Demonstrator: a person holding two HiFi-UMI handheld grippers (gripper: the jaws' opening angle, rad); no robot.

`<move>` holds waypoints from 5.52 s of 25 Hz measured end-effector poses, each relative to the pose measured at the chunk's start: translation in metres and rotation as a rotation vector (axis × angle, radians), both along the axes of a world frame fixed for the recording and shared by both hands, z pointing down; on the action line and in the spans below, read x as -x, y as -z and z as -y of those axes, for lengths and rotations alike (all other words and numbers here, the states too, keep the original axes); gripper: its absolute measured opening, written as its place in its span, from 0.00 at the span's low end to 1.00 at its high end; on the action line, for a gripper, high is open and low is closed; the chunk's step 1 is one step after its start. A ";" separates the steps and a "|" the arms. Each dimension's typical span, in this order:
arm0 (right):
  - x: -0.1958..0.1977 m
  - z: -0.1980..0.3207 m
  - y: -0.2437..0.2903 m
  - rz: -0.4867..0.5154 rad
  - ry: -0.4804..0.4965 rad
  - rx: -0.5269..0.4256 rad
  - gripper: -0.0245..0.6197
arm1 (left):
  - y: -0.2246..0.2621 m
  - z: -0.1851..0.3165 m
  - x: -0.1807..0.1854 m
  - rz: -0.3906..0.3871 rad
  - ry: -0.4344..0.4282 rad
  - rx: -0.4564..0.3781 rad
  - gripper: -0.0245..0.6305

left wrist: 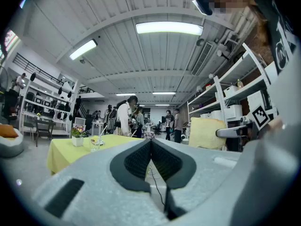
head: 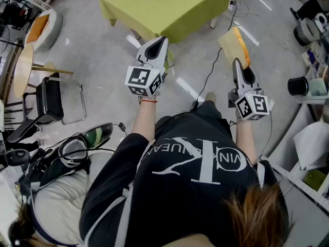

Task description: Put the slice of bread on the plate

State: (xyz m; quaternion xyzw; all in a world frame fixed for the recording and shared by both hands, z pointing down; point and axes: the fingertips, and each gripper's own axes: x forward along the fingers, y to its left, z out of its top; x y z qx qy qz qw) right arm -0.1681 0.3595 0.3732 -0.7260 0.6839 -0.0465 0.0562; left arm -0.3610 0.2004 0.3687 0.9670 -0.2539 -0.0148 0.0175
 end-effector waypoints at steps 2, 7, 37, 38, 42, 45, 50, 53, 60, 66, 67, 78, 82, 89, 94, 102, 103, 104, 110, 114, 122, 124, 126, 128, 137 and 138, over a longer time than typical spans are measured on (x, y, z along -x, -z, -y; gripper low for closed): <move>0.000 0.002 0.003 -0.001 -0.001 -0.004 0.18 | 0.001 0.001 0.001 -0.004 -0.001 0.000 0.05; -0.003 0.006 0.002 0.003 0.003 -0.003 0.18 | -0.002 0.005 -0.002 -0.015 0.003 0.016 0.05; -0.202 0.177 -0.010 0.043 0.141 0.024 0.18 | -0.005 0.159 -0.186 -0.001 0.129 0.059 0.05; -0.208 0.181 -0.011 0.045 0.149 0.022 0.18 | -0.004 0.162 -0.194 -0.005 0.131 0.053 0.05; -0.223 0.191 -0.009 0.038 0.183 0.013 0.18 | -0.001 0.168 -0.225 -0.008 0.123 0.040 0.05; -0.234 0.196 -0.008 0.044 0.186 0.008 0.18 | 0.000 0.172 -0.242 0.005 0.104 0.038 0.05; -0.249 0.203 -0.013 0.074 0.162 0.000 0.18 | -0.002 0.186 -0.258 0.017 0.090 0.046 0.05; -0.254 0.208 -0.022 0.086 0.168 0.018 0.18 | -0.011 0.192 -0.267 0.023 0.088 0.065 0.05; -0.277 0.244 -0.029 0.083 0.180 0.046 0.18 | -0.019 0.227 -0.292 0.008 0.088 0.080 0.05; -0.294 0.288 -0.029 0.092 0.206 0.060 0.18 | -0.025 0.261 -0.316 0.009 0.076 0.091 0.05; -0.296 0.296 -0.029 0.097 0.209 0.062 0.18 | -0.026 0.268 -0.319 0.013 0.076 0.093 0.05; -0.315 0.382 -0.045 0.147 0.236 0.100 0.18 | -0.042 0.343 -0.356 0.045 0.058 0.115 0.05; -0.322 0.415 -0.052 0.178 0.259 0.133 0.18 | -0.048 0.369 -0.375 0.060 0.038 0.126 0.05; -0.330 0.479 -0.062 0.240 0.292 0.192 0.18 | -0.048 0.431 -0.392 0.049 0.052 0.137 0.05; -0.336 0.505 -0.066 0.292 0.345 0.219 0.18 | -0.058 0.449 -0.406 0.073 0.068 0.168 0.05; -0.336 0.544 -0.075 0.386 0.532 0.304 0.18 | -0.063 0.463 -0.406 0.073 0.218 0.200 0.05; -0.336 0.549 -0.076 0.400 0.551 0.311 0.18 | -0.065 0.462 -0.405 0.079 0.233 0.204 0.05; -0.335 0.554 -0.076 0.418 0.569 0.317 0.18 | -0.067 0.462 -0.403 0.083 0.252 0.210 0.05; -0.321 0.575 -0.082 0.510 0.651 0.372 0.18 | -0.067 0.464 -0.389 0.066 0.344 0.221 0.05; -0.316 0.581 -0.091 0.595 0.663 0.439 0.18 | -0.069 0.462 -0.379 0.057 0.400 0.238 0.05; -0.317 0.588 -0.104 0.770 0.648 0.522 0.18 | -0.076 0.456 -0.372 0.053 0.450 0.259 0.05; -0.318 0.588 -0.110 0.747 0.636 0.556 0.19 | -0.076 0.456 -0.371 0.049 0.457 0.260 0.05; -0.320 0.588 -0.112 0.759 0.625 0.576 0.19 | -0.075 0.458 -0.372 0.046 0.460 0.258 0.05; -0.318 0.589 -0.113 0.756 0.622 0.590 0.19 | -0.073 0.460 -0.370 0.046 0.458 0.255 0.05; -0.310 0.582 -0.121 0.451 0.744 0.707 0.30 | -0.065 0.467 -0.376 0.041 0.445 0.229 0.05; -0.308 0.580 -0.122 0.438 0.768 0.729 0.36 | -0.064 0.468 -0.375 0.039 0.446 0.226 0.05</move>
